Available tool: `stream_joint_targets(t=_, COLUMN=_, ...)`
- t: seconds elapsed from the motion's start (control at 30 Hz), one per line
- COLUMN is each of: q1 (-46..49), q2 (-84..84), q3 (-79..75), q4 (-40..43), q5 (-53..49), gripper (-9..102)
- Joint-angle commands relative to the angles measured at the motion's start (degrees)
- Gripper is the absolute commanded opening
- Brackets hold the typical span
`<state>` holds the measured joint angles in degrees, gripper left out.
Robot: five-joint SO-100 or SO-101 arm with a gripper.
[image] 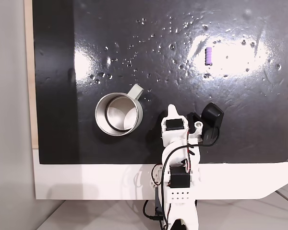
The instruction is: Grasp a pengrip and put it in the cup.
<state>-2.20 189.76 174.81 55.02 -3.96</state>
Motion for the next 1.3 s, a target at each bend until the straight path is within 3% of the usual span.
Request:
stream_joint_targets(t=0.0, q1=-0.18, q2=0.35, q3=-0.35, q4=-1.93, q5=0.0, gripper=0)
stream_joint_targets(t=0.37, q1=-0.09, q2=0.35, q3=-0.35, q4=-2.02, q5=0.18, gripper=0)
stream_joint_targets(t=0.7, q1=8.0, q2=-2.9, q3=-4.04, q4=-5.8, q5=-3.87, gripper=0)
stream_joint_targets(t=1.27, q1=14.5, q2=-65.57, q3=-41.66, q4=-20.39, q5=1.05, gripper=0)
